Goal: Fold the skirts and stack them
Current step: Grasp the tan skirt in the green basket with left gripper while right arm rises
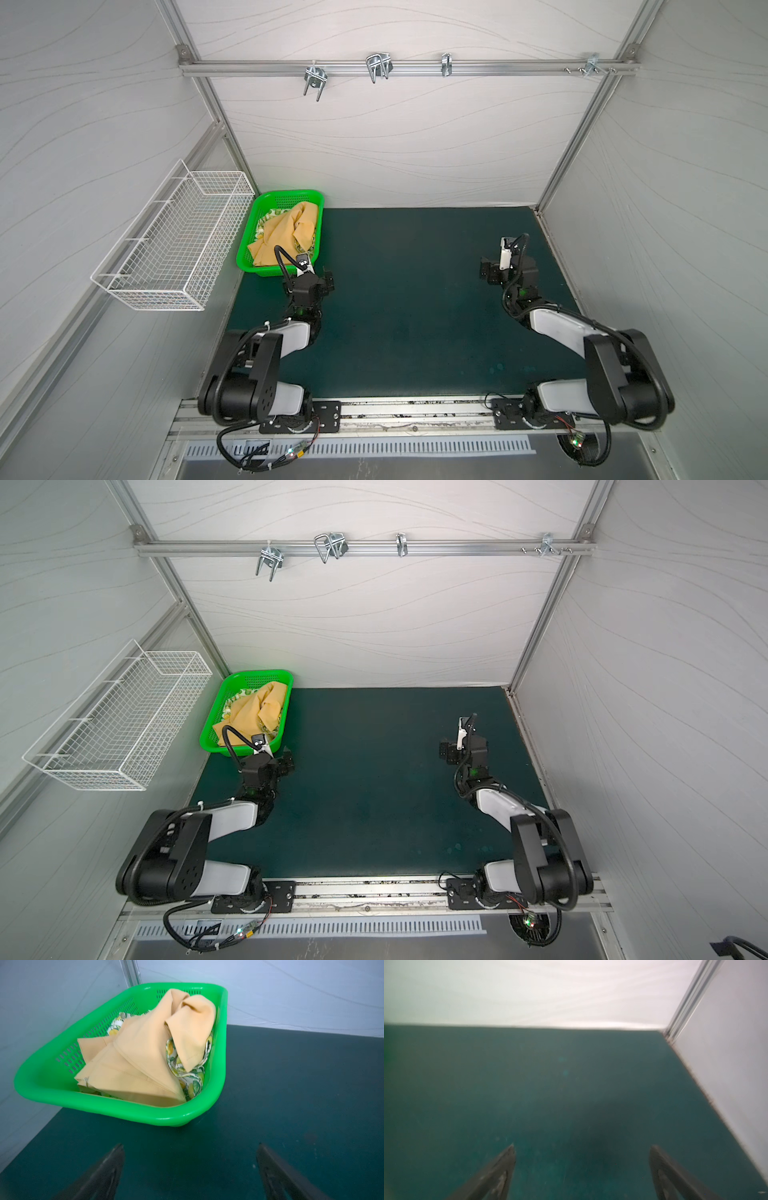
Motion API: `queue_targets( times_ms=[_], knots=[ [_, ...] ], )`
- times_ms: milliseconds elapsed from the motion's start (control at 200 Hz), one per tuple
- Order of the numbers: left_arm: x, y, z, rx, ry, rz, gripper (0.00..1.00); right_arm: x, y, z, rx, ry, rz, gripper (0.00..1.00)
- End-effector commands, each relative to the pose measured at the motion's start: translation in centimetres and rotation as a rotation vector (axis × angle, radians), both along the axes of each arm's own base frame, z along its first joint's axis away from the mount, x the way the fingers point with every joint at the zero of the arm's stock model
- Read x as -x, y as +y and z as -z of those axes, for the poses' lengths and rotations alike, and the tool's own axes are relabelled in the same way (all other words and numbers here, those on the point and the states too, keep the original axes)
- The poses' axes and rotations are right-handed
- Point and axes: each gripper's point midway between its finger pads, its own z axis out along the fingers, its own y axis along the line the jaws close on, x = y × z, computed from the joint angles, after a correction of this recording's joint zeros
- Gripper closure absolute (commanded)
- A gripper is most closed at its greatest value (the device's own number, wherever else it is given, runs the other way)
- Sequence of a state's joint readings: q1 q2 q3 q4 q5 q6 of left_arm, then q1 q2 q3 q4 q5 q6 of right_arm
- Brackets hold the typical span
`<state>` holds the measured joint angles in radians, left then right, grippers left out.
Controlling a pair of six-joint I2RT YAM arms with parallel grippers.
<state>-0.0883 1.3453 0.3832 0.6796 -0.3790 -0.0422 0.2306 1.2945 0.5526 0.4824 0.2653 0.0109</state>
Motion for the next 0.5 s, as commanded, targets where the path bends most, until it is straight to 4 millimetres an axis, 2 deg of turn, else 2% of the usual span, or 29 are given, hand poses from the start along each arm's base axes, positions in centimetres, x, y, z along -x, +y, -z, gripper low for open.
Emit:
queue_targets(
  times_ms=[0, 150, 280, 385, 465, 495],
  knots=[
    [0.1, 0.4, -1.3, 0.017, 0.079, -0.05, 0.01, 1.3, 0.3, -2.1, -0.028, -0.004, 0.012, 0.01],
    [0.3, -1.3, -2.5, 0.057, 0.143, -0.002, 0.01, 2.2, 2.2, -6.1, -0.152, -0.008, -0.075, 0.01],
    [-0.2, -2.8, -4.6, 0.078, 0.159, 0.007, 0.01, 3.0, 4.0, -8.9, -0.257, -0.008, -0.157, 0.01],
    [-1.4, -3.7, -6.9, 0.138, 0.186, 0.006, 0.01, 3.0, 4.8, -9.6, -0.318, 0.053, -0.171, 0.01],
    [-2.9, -3.4, -8.2, 0.143, 0.217, -0.045, 0.01, 2.5, 5.3, -9.5, -0.345, 0.117, -0.17, 0.01],
    [-3.4, -3.4, -8.1, 0.144, 0.242, -0.061, 0.01, 2.3, 5.5, -9.5, -0.358, 0.133, -0.171, 0.01]
  ],
)
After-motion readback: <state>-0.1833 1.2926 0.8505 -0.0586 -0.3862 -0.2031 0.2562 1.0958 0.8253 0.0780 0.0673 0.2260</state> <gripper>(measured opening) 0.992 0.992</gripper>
